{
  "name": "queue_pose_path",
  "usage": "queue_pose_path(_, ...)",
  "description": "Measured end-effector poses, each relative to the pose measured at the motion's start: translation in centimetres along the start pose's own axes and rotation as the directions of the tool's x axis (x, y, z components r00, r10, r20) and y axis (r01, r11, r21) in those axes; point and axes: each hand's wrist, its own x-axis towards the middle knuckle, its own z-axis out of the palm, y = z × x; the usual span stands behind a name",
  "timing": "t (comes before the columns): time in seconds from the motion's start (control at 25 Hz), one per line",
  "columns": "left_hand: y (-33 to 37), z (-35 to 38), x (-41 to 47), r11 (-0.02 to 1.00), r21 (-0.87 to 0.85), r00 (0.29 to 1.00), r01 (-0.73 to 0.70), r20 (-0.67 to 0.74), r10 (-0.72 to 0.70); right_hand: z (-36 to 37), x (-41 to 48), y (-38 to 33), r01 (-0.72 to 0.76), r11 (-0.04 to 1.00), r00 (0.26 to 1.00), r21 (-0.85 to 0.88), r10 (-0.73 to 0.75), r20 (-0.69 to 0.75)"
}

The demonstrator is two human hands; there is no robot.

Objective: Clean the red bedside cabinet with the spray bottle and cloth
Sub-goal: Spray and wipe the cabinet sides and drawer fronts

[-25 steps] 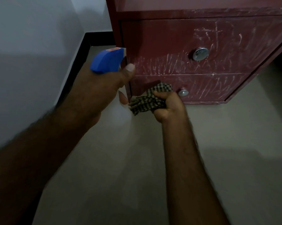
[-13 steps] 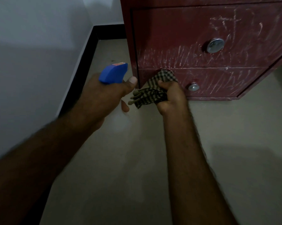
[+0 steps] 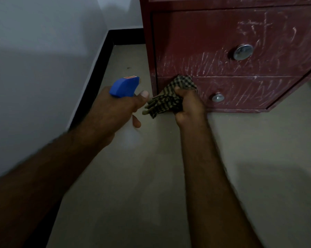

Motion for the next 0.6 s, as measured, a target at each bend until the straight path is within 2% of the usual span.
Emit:
queue_pose_path(0.24,-0.7,-1.0,0.4,1.000,-0.005,1.000,-0.013,-0.017,0.013,2.9,0.7,2.9,0.010,0.995,1.000,-0.103,-0.009,0.008)
queue_pose_path(0.4,-0.7,-1.7,0.4,0.999,-0.008,0.999,-0.033,-0.031,0.033,3.8,1.4,3.1,0.076,0.994,0.997,-0.082,-0.078,-0.010)
queue_pose_path(0.6,-0.8,-1.9,0.6,1.000,-0.022,0.999,-0.010,-0.034,0.009,4.0,1.5,4.3,0.172,0.984,0.979,-0.041,-0.175,-0.107)
